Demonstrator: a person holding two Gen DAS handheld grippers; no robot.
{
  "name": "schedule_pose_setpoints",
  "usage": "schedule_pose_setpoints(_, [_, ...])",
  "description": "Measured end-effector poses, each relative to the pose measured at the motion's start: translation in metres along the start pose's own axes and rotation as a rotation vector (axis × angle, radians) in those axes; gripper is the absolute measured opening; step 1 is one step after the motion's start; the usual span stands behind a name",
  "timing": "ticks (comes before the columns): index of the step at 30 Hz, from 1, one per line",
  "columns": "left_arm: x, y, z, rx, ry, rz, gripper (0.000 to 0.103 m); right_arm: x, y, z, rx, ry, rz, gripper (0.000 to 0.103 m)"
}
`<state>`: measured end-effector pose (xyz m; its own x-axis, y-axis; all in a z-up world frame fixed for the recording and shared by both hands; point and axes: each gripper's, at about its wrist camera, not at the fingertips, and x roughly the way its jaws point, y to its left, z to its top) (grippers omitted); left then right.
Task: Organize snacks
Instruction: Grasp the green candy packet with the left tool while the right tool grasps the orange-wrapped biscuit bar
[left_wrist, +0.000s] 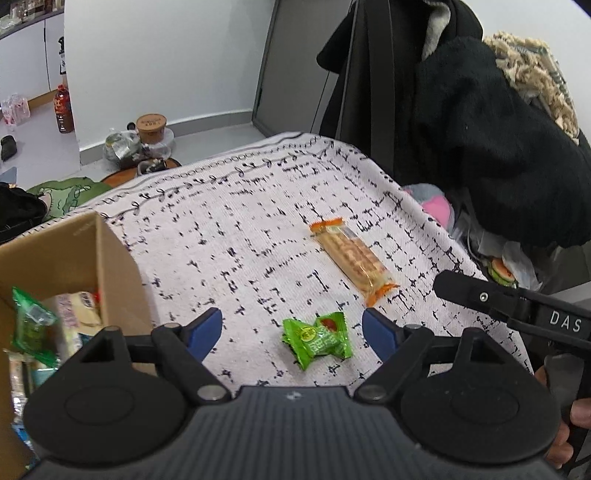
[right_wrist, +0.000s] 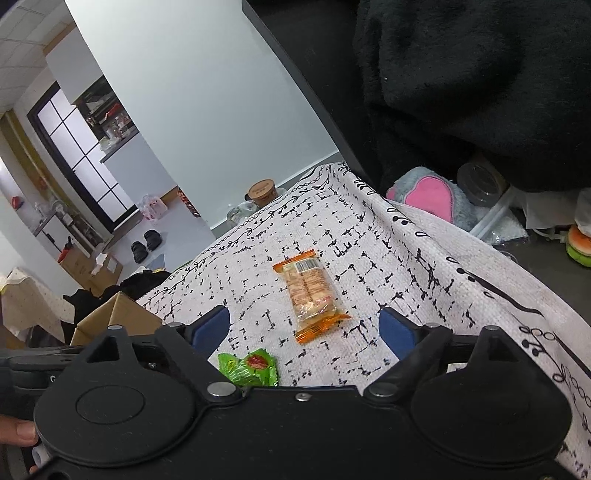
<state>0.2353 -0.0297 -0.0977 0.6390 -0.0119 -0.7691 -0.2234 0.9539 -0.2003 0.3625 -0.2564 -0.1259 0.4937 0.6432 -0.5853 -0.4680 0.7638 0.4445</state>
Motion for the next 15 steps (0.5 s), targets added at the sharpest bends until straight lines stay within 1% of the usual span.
schedule_pose_setpoints(2, [0.005, -0.003, 0.0, 0.007, 0.005, 0.005, 0.083, 0.004, -0.01, 0.0, 0.017, -0.006, -0.007, 0.088])
schedule_pose_setpoints(4, [0.011, -0.006, -0.001, 0.009, 0.016, 0.009, 0.082, 0.009, -0.017, -0.001, 0.042, 0.006, -0.003, 0.088])
schedule_pose_setpoints(7, [0.02, -0.009, -0.003, 0.015, 0.03, 0.008, 0.08, 0.013, -0.018, -0.003, 0.036, 0.006, 0.003, 0.088])
schedule_pose_setpoints(9, [0.029, -0.011, -0.004, 0.012, 0.047, 0.006, 0.074, 0.018, -0.018, -0.004, 0.037, 0.007, 0.008, 0.088])
schedule_pose_setpoints(13, [0.046, -0.015, -0.006, 0.012, 0.084, 0.004, 0.068, 0.028, -0.022, -0.004, 0.046, 0.01, 0.014, 0.088])
schedule_pose_setpoints(15, [0.054, -0.015, -0.008, 0.006, 0.103, 0.003, 0.061, 0.031, -0.023, -0.003, 0.047, 0.008, 0.019, 0.088])
